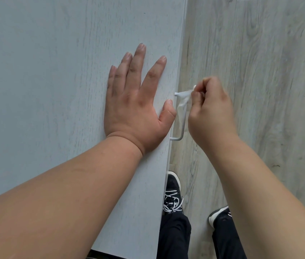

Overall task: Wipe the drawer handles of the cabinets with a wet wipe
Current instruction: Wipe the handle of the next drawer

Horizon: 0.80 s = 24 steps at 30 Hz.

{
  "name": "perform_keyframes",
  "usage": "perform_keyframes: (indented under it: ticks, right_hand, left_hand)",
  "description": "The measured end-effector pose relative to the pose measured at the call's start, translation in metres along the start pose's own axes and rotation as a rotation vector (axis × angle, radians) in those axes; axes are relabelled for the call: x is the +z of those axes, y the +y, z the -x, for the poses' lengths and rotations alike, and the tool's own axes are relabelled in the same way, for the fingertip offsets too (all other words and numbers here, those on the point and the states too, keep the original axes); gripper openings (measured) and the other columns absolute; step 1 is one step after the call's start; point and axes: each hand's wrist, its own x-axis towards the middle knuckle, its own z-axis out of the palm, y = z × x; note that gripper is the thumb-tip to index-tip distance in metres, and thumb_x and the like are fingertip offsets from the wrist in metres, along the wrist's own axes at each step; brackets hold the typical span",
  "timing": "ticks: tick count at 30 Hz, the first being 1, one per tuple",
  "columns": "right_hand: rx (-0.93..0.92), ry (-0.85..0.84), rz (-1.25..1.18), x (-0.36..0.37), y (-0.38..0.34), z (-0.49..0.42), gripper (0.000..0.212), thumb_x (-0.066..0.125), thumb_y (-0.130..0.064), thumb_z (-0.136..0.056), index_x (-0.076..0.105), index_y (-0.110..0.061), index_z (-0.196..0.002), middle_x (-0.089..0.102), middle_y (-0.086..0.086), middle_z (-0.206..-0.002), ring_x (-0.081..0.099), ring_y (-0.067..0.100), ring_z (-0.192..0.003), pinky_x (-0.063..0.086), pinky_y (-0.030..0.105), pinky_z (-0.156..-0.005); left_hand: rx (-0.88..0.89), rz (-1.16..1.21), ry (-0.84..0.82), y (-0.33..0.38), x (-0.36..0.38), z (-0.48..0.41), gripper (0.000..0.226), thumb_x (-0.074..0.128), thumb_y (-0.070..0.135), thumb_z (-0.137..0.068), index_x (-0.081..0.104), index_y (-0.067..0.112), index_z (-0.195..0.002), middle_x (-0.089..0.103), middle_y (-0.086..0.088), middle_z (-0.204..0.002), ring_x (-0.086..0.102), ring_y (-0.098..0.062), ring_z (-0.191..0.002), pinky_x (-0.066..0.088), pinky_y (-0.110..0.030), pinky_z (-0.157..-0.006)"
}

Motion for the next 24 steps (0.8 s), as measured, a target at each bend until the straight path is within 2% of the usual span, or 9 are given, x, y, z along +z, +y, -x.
perform_keyframes:
  ticks: [4, 8, 10, 12, 16, 19, 22, 24]
  right_hand:
    - [0.01, 0.004, 0.019, 0.001, 0.0, 0.004, 0.008, 0.045, -0.013, -0.103, 0.042, -0.019, -0.099, 0.055, 0.0, -0.092, 0.048, 0.02, -0.082, 0.027, 0.025, -0.06]
    - [-0.061, 0.015, -0.002, 0.002, -0.011, -0.008, 0.01, 0.046, -0.012, -0.102, 0.044, -0.021, -0.099, 0.055, 0.0, -0.094, 0.047, 0.017, -0.081, 0.028, 0.024, -0.067]
    - [-0.062, 0.009, -0.028, 0.002, -0.01, -0.008, 0.009, 0.046, -0.012, -0.102, 0.045, -0.02, -0.099, 0.055, -0.002, -0.091, 0.048, 0.017, -0.079, 0.028, 0.026, -0.066]
    - [-0.035, 0.022, -0.074, 0.0, -0.004, -0.003, 0.008, 0.047, -0.012, -0.102, 0.048, -0.018, -0.098, 0.056, -0.003, -0.084, 0.05, 0.016, -0.075, 0.032, 0.025, -0.061]
    - [0.105, 0.048, -0.222, -0.007, -0.001, 0.009, 0.01, 0.056, -0.016, -0.1, 0.057, -0.023, -0.093, 0.06, -0.01, -0.078, 0.055, 0.004, -0.069, 0.044, 0.019, -0.06]
    - [0.181, 0.03, -0.329, -0.008, -0.004, 0.009, 0.018, 0.059, -0.014, -0.098, 0.069, -0.029, -0.096, 0.066, -0.015, -0.083, 0.059, -0.002, -0.072, 0.049, 0.017, -0.066]
    - [0.163, -0.008, -0.305, -0.009, -0.006, 0.007, 0.03, 0.056, -0.007, -0.095, 0.078, -0.026, -0.103, 0.07, -0.016, -0.094, 0.065, -0.003, -0.083, 0.054, 0.019, -0.078]
    - [0.116, 0.011, -0.242, -0.007, -0.007, 0.007, 0.021, 0.062, -0.012, -0.094, 0.079, -0.022, -0.102, 0.07, -0.013, -0.097, 0.065, -0.002, -0.088, 0.055, 0.021, -0.083]
  left_hand:
    - [-0.002, -0.004, 0.004, -0.001, 0.0, 0.001, 0.075, 0.045, 0.049, -0.089, 0.037, 0.026, -0.16, 0.022, -0.011, -0.171, 0.02, -0.035, -0.157, 0.014, -0.057, -0.127]
    - [-0.002, -0.005, 0.001, 0.0, 0.0, 0.0, 0.076, 0.046, 0.049, -0.089, 0.037, 0.026, -0.16, 0.022, -0.011, -0.171, 0.02, -0.035, -0.157, 0.014, -0.056, -0.127]
    - [-0.001, -0.004, 0.003, 0.0, 0.0, 0.0, 0.076, 0.046, 0.049, -0.089, 0.037, 0.026, -0.16, 0.023, -0.011, -0.171, 0.021, -0.035, -0.157, 0.015, -0.056, -0.127]
    - [-0.003, -0.008, 0.004, 0.0, 0.0, 0.0, 0.075, 0.046, 0.049, -0.089, 0.036, 0.026, -0.16, 0.022, -0.011, -0.171, 0.02, -0.035, -0.157, 0.014, -0.056, -0.128]
    - [0.0, -0.002, 0.008, 0.001, 0.0, 0.0, 0.076, 0.045, 0.049, -0.089, 0.037, 0.025, -0.16, 0.023, -0.012, -0.171, 0.021, -0.035, -0.157, 0.015, -0.057, -0.127]
    - [0.006, -0.004, 0.017, 0.0, 0.0, 0.0, 0.076, 0.046, 0.048, -0.088, 0.038, 0.024, -0.16, 0.024, -0.013, -0.171, 0.023, -0.037, -0.156, 0.017, -0.058, -0.126]
    - [0.006, -0.003, 0.016, 0.0, 0.0, 0.0, 0.076, 0.047, 0.048, -0.088, 0.038, 0.024, -0.16, 0.024, -0.013, -0.17, 0.023, -0.037, -0.156, 0.017, -0.058, -0.126]
    - [0.006, -0.002, 0.013, 0.0, 0.0, 0.0, 0.076, 0.047, 0.048, -0.088, 0.038, 0.024, -0.16, 0.024, -0.013, -0.171, 0.022, -0.037, -0.156, 0.016, -0.058, -0.126]
